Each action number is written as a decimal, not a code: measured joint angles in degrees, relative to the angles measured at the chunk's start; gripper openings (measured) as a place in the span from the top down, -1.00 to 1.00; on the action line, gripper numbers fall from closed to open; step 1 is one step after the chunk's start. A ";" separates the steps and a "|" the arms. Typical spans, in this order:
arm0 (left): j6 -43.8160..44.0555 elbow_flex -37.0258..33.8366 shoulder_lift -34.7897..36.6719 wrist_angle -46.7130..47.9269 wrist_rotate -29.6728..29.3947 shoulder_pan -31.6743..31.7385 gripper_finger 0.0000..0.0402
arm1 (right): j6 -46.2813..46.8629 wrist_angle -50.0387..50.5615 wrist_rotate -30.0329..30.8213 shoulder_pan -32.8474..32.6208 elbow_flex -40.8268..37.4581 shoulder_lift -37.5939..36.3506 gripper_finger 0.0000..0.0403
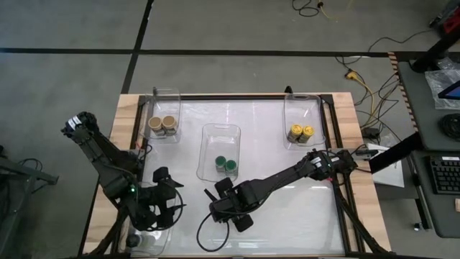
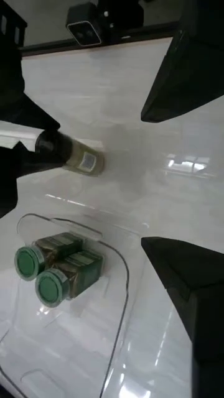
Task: Sort spices by type
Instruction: Put the black seasoning bottle into the bottom left transparent bin
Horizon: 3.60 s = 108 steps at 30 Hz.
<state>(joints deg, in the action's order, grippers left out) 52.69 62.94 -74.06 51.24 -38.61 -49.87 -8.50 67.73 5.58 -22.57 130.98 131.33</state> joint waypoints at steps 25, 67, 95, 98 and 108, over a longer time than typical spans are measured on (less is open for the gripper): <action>-23.39 -0.06 -11.79 -38.04 -5.33 5.86 -0.49 | 11.37 2.40 15.38 -3.82 -9.92 -12.32 -0.81; -1.93 20.63 -39.15 -16.62 -2.40 14.75 -0.49 | 34.41 -13.16 26.18 -18.55 -43.30 -31.98 -0.81; -9.78 25.05 -34.06 -12.47 4.71 12.01 0.08 | 35.70 -13.16 26.14 -18.56 -43.30 -31.93 -0.81; -10.69 30.35 -31.61 -4.87 4.71 8.45 0.08 | 35.65 -13.65 26.14 -18.53 -43.30 -31.91 -0.81; 14.52 42.24 -28.96 27.14 4.73 -7.11 0.08 | 32.86 -21.00 27.62 -16.75 -43.30 -31.91 -0.81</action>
<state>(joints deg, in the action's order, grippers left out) 67.21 105.17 -103.02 78.38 -33.88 -56.98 24.36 46.73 33.21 -39.32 87.68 99.42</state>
